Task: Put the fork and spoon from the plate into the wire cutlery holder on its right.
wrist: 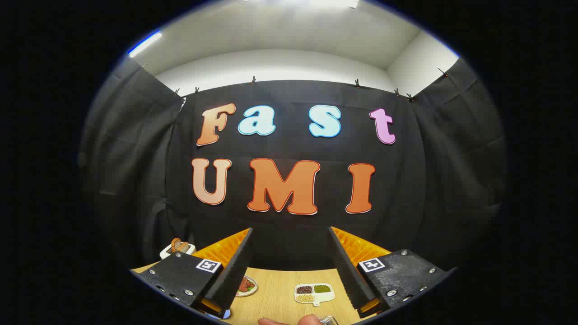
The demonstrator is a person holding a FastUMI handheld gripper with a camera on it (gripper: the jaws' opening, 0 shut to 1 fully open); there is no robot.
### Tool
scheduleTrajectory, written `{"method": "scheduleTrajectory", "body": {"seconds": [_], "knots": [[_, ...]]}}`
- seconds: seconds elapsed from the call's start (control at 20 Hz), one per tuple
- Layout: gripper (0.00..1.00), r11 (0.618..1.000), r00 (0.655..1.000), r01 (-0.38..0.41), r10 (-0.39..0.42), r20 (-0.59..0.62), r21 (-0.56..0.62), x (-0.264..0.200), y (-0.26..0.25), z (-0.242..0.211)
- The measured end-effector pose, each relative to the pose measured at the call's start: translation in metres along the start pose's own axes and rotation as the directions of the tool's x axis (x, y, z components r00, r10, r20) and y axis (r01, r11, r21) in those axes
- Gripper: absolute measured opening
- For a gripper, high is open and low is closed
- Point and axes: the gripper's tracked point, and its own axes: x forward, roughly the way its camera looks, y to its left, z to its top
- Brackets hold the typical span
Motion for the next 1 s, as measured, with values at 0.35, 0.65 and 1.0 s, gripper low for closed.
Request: {"method": "scheduleTrajectory", "body": {"seconds": [0.35,0.65,1.0], "knots": [[0.95,1.0,0.999,-0.011,0.011,0.033,0.018,-0.003,-0.006,0.014],[0.95,0.999,0.998,-0.045,0.046,0.036,-0.004,-0.008,-0.01,0.013],[0.95,0.984,0.984,-0.164,0.168,-0.062,0.063,-0.011,0.027,-0.01]]}}
